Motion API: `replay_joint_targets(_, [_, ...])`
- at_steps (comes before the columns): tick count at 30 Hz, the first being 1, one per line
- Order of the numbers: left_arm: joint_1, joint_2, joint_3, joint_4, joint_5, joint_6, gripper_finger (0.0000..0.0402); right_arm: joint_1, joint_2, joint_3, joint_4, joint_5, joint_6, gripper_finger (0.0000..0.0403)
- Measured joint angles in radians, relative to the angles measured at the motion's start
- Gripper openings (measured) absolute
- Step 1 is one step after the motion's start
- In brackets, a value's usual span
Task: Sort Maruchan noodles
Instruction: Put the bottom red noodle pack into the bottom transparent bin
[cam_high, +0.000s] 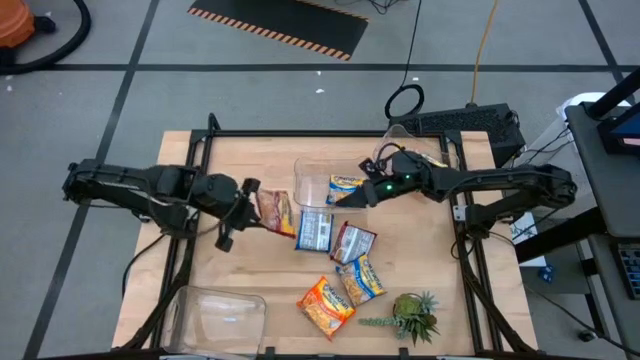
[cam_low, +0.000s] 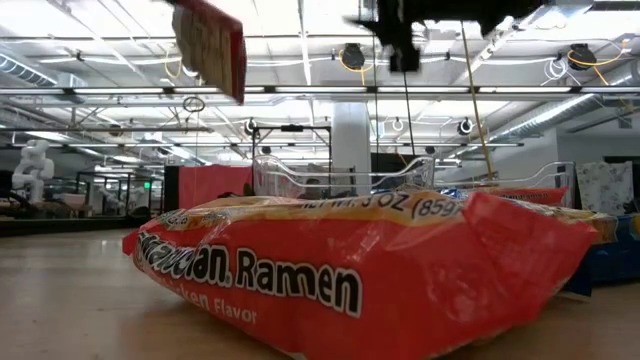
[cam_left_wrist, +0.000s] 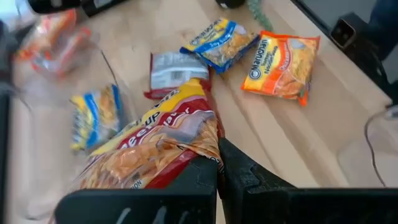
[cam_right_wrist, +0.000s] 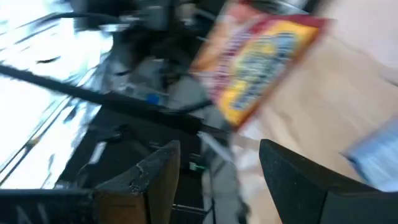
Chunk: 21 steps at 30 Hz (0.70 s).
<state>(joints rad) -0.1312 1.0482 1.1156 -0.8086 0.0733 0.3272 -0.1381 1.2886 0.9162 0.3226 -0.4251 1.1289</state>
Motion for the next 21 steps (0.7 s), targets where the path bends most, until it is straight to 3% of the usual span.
replay_joint_targets(10, [-0.002, 0.134, 0.239, -0.252, -0.058, 0.352, 0.0001, -0.019, 0.165, 0.396, -0.271, 0.005, -0.28, 0.0221])
replay_joint_targets(15, [-0.021, 0.191, 0.265, -0.274, -0.073, 0.475, 0.0001, -0.053, 0.254, 0.506, -0.288, -0.048, -0.389, 0.0273])
replay_joint_targets(21, [-0.069, 0.211, 0.268, -0.275, -0.145, 0.543, 0.0001, -0.084, 0.312, 0.515, -0.309, -0.104, -0.491, 0.0332])
